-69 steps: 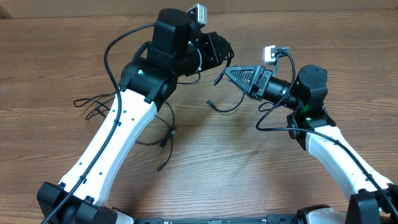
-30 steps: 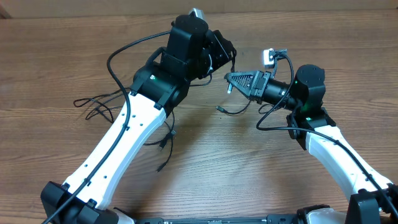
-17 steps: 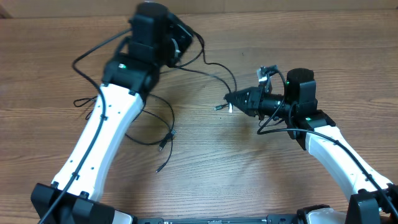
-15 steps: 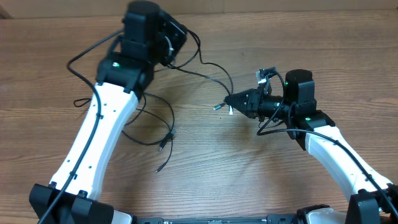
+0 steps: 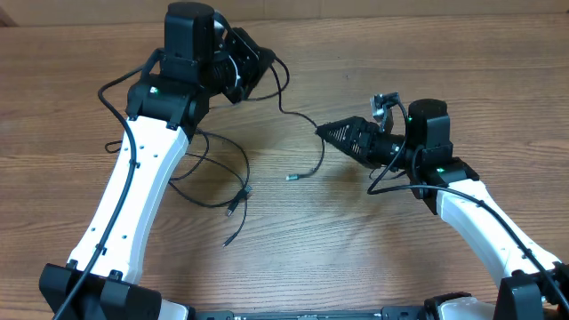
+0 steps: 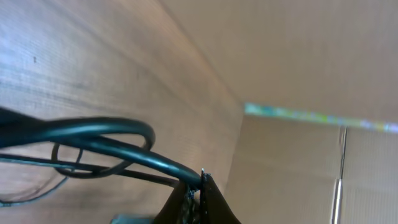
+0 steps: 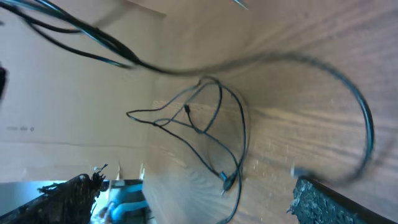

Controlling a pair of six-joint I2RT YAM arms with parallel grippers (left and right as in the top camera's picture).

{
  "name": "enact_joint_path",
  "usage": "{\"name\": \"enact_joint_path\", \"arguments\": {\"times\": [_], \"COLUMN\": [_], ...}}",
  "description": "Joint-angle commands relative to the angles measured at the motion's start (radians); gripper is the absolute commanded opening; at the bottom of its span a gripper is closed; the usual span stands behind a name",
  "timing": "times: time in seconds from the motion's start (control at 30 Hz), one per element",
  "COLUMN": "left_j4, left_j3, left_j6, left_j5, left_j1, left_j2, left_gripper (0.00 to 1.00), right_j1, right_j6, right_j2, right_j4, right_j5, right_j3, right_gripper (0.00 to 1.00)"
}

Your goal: Untangle cables

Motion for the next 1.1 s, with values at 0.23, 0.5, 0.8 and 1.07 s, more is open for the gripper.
{"name": "enact_joint_path", "arguments": {"times": [0.23,0.5,0.8,1.07], "left_j4": [-0.098,-0.098,-0.098,-0.098], "left_j3": [0.004,0.004,0.004,0.004], "left_j6": [0.053,0.012,0.013,0.032], "left_j5": [0.103,0.122,0.103,0.076], "left_j1": [-0.019,-0.079,-0.127,-0.173], "left_j2": [0.006,0.006,0.006,0.006], "left_gripper": [0.04,0.04,0.05,0.04], "right_j1": [0.0,0.0,0.0,0.0], "right_j6": [-0.351,-0.452,-0.451,-0.451], "right_j2": [0.003,0.003,0.003,0.003], "right_j4": [0.205,0.256,0.256,0.255], "right_j5": [-0.11,-0.126,-0.126,-0.126], "right_j3": [0.006,0.006,0.006,0.006], "right_gripper": [0.96,0.89,0.79,0.55]}}
